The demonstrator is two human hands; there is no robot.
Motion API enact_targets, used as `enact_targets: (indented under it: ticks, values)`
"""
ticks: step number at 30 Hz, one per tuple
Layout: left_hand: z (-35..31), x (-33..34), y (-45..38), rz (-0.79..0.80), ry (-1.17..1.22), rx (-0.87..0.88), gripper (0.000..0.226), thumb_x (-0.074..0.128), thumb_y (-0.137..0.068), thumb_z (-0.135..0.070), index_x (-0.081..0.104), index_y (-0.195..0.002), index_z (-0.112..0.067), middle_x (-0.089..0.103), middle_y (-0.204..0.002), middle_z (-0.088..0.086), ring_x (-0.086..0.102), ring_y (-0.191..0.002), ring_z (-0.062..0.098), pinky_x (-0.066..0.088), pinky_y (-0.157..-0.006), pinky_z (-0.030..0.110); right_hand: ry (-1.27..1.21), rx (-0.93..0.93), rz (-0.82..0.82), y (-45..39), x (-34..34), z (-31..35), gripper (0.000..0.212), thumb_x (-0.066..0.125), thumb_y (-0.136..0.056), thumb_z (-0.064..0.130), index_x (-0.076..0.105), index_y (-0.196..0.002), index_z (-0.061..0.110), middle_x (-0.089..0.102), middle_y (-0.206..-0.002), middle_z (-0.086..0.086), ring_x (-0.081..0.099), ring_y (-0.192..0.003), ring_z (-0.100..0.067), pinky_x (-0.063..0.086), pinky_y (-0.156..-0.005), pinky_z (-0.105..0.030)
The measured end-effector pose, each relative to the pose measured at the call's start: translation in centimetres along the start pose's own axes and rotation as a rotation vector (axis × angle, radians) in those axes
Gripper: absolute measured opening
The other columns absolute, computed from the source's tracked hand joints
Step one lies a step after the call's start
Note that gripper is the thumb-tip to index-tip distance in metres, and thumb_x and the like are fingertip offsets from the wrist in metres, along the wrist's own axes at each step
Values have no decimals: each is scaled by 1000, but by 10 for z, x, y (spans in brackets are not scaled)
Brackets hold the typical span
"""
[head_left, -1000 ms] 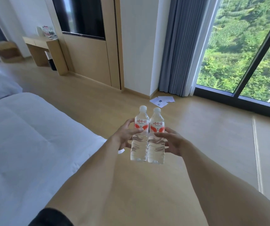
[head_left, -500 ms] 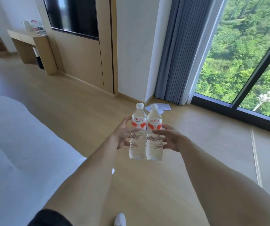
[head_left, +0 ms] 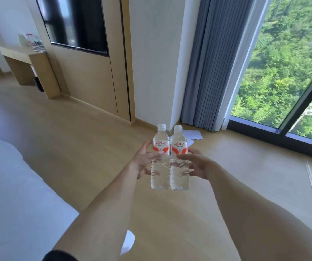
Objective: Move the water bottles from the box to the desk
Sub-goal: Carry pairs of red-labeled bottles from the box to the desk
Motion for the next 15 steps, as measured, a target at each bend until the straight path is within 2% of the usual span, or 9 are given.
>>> enact_targets:
  ticks: [6, 11, 15]
  values:
    - [-15, -29, -63, -116, 15, -10, 65, 85, -75, -26, 52, -130, -43, 73, -114, 8, 69, -105, 28, 60, -69, 60, 19, 17, 64, -83, 4, 31, 46, 80, -82, 11, 63, -124, 17, 71, -117, -12, 67, -108, -34, 50, -98, -60]
    - [-35, -54, -120, -249, 60, -15, 61, 82, -83, -23, 50, -132, -40, 70, -120, 11, 69, -105, 28, 60, -70, 59, 98, 19, 200, -169, 10, 70, 46, 78, -83, 12, 62, -126, 17, 71, -119, -12, 66, -111, -35, 48, -100, -61]
    - [-59, -70, -156, -386, 119, -23, 59, 83, -81, -23, 53, -129, -40, 76, -106, 7, 72, -98, 24, 59, -75, 63, 155, 37, 301, -231, 16, 108, 40, 77, -85, 12, 64, -123, 17, 72, -117, -13, 67, -110, -35, 50, -98, -60]
Point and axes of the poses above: each hand's wrist, its own y-axis away from the middle knuckle, its own x-axis out of the palm, z = x × y, the point moved 1 cm from there along -y, towards the middle knuckle
